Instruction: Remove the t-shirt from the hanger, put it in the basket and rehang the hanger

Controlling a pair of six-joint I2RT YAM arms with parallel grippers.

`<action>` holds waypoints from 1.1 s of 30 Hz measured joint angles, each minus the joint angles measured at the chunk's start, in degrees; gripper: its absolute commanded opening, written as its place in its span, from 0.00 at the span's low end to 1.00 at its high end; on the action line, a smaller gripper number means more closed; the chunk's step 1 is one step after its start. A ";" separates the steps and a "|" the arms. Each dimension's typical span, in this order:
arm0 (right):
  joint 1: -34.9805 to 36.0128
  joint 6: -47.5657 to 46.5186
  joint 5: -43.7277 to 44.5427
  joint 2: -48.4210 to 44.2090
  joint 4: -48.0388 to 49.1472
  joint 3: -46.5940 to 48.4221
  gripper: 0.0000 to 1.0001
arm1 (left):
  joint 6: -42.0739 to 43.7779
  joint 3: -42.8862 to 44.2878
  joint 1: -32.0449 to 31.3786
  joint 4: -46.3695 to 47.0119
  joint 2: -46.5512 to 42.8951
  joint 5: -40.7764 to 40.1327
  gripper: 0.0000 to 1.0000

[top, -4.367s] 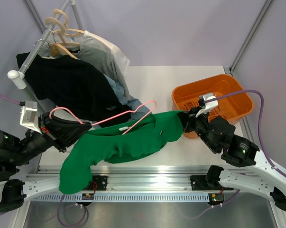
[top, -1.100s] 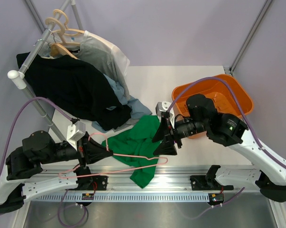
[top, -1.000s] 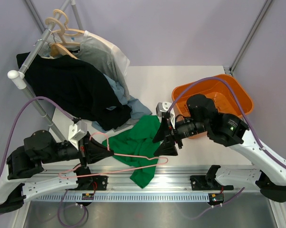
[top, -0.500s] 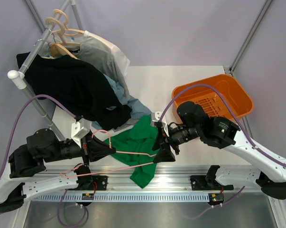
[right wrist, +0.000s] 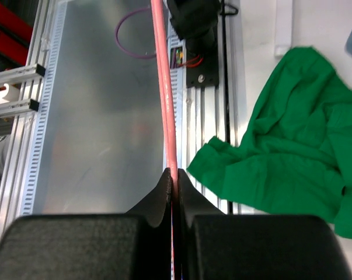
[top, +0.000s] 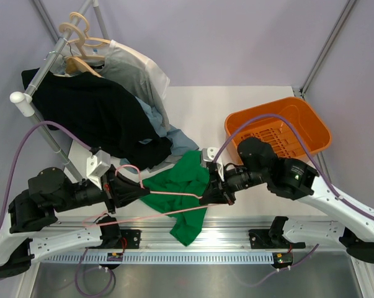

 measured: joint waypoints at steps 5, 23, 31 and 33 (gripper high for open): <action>-0.02 0.17 2.89 -4.26 3.43 -0.33 0.00 | -1.33 2.40 -0.09 0.26 -0.02 -0.17 0.78; -0.09 -0.39 12.50 -8.81 6.75 -1.49 0.00 | -7.34 12.87 -0.11 -0.79 -2.03 -14.53 0.99; -0.09 -0.81 17.07 -6.60 9.70 -0.33 0.00 | -11.04 15.08 -0.09 1.20 -5.84 -18.95 0.99; -0.09 -0.83 18.34 -4.55 10.84 1.05 0.00 | -11.26 15.63 -0.09 1.70 -5.88 -17.11 0.99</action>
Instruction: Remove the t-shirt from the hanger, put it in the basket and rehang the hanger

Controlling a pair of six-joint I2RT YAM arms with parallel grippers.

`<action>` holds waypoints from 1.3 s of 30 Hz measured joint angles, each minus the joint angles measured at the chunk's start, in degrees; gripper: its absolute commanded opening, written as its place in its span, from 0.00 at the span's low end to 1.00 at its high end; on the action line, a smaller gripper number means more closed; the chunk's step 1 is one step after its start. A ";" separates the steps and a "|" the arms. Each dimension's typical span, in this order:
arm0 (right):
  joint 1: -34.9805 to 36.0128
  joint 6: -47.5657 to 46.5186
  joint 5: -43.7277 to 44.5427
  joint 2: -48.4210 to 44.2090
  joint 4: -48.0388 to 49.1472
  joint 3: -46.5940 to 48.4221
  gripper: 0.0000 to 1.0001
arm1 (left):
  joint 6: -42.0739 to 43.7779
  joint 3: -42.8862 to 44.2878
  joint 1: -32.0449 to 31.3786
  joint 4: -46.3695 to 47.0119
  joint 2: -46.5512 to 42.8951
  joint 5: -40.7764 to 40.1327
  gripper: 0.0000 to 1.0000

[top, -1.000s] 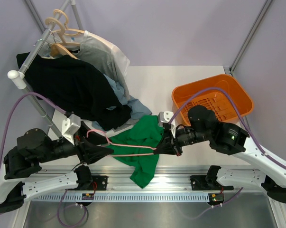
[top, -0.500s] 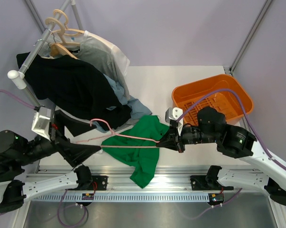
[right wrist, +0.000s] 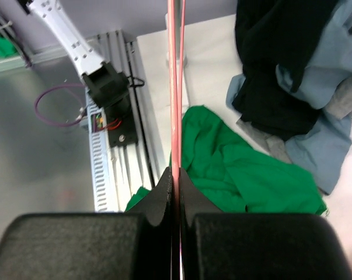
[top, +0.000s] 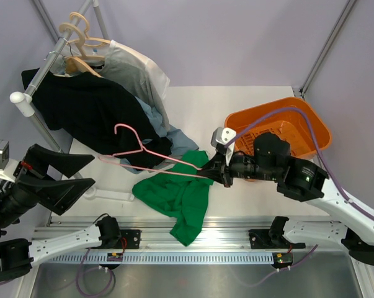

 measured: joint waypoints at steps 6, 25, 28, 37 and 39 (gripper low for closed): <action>-0.02 0.07 2.56 8.74 3.21 8.46 0.00 | 0.50 3.48 0.00 0.74 2.56 10.12 0.99; -0.02 0.04 7.39 40.79 8.57 41.31 0.00 | -0.79 10.01 0.00 0.94 7.17 16.61 0.99; -0.02 0.04 8.44 44.04 10.29 43.04 0.00 | -0.76 9.92 0.00 0.98 7.17 16.61 0.99; -0.02 0.07 8.50 53.75 12.48 51.80 0.00 | -0.11 9.27 0.00 0.81 7.17 16.61 0.99; -0.07 0.04 8.46 55.19 13.25 52.57 0.00 | 0.02 9.07 0.00 0.92 7.17 16.61 0.99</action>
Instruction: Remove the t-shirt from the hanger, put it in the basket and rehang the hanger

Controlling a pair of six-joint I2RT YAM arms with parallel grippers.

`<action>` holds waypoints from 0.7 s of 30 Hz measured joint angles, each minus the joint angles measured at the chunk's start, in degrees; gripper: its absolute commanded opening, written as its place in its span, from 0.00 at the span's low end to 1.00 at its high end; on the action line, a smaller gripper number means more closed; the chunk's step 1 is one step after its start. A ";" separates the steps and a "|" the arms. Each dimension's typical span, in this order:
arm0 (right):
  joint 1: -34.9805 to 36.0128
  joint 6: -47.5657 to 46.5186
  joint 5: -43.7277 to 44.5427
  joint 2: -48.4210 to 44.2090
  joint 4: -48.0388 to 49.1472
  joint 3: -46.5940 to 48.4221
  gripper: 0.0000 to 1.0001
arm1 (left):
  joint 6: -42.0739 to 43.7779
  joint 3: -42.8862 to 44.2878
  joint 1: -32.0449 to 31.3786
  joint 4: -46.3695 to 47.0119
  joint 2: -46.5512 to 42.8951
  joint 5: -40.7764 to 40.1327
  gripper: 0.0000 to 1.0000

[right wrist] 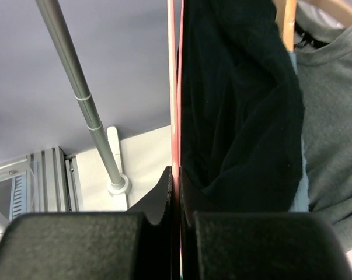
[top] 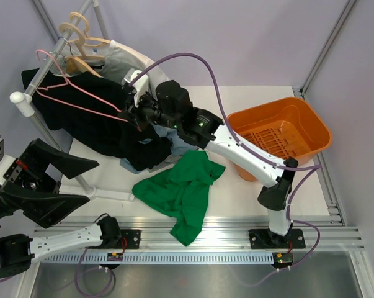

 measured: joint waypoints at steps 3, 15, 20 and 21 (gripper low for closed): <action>-0.13 0.02 -0.37 1.64 0.48 0.00 0.00 | 0.44 -0.55 0.00 -0.04 0.00 0.02 0.99; -2.80 1.55 -6.29 7.37 2.45 2.21 0.02 | 1.77 -2.73 0.00 -0.09 -0.24 -0.33 0.99; -2.80 2.03 -7.02 8.33 1.40 2.78 0.42 | 2.47 -3.85 -0.02 -0.13 -0.26 -1.18 0.99; -2.86 2.40 -6.97 8.33 1.14 2.75 0.52 | 2.54 -4.04 -0.02 -0.15 -0.31 -1.38 0.99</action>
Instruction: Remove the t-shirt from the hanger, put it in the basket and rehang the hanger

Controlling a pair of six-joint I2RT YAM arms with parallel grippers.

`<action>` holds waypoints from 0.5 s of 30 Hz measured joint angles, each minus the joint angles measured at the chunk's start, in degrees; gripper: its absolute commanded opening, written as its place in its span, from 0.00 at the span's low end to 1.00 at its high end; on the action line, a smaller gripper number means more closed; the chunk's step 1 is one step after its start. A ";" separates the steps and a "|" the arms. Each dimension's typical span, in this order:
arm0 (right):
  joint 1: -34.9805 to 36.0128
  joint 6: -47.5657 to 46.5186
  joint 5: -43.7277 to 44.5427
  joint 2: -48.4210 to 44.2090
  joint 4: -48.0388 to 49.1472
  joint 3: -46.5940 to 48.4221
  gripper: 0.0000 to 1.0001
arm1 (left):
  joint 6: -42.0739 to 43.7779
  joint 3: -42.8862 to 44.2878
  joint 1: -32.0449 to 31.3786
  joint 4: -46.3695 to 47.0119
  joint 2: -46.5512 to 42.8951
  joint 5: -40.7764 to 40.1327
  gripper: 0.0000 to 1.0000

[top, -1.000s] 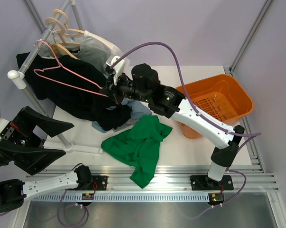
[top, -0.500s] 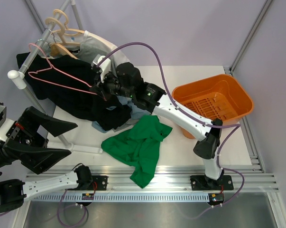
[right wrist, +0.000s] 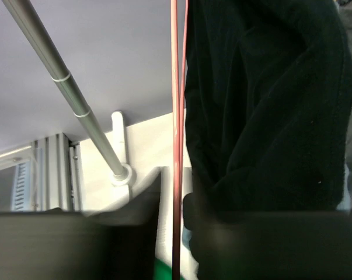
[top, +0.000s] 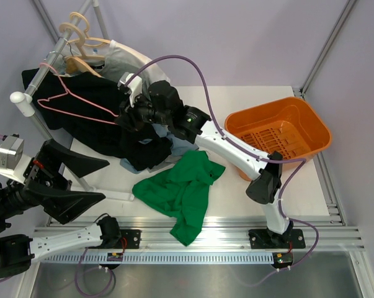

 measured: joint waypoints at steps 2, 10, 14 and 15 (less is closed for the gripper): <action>-0.13 0.46 0.28 -0.07 0.07 -0.11 0.64 | 0.26 -0.46 0.02 -0.04 -0.02 -0.57 0.99; -1.25 2.01 4.11 -9.86 -1.64 -14.60 0.94 | 2.10 -4.11 0.00 0.31 -1.07 -4.20 0.99; -1.73 4.92 7.63 -20.41 -2.69 -26.71 0.99 | 3.17 -9.38 0.02 1.27 -3.06 -7.98 0.99; -1.75 5.66 8.55 -22.77 -2.86 -29.29 0.99 | 3.30 -11.13 0.00 1.46 -3.54 -9.03 0.99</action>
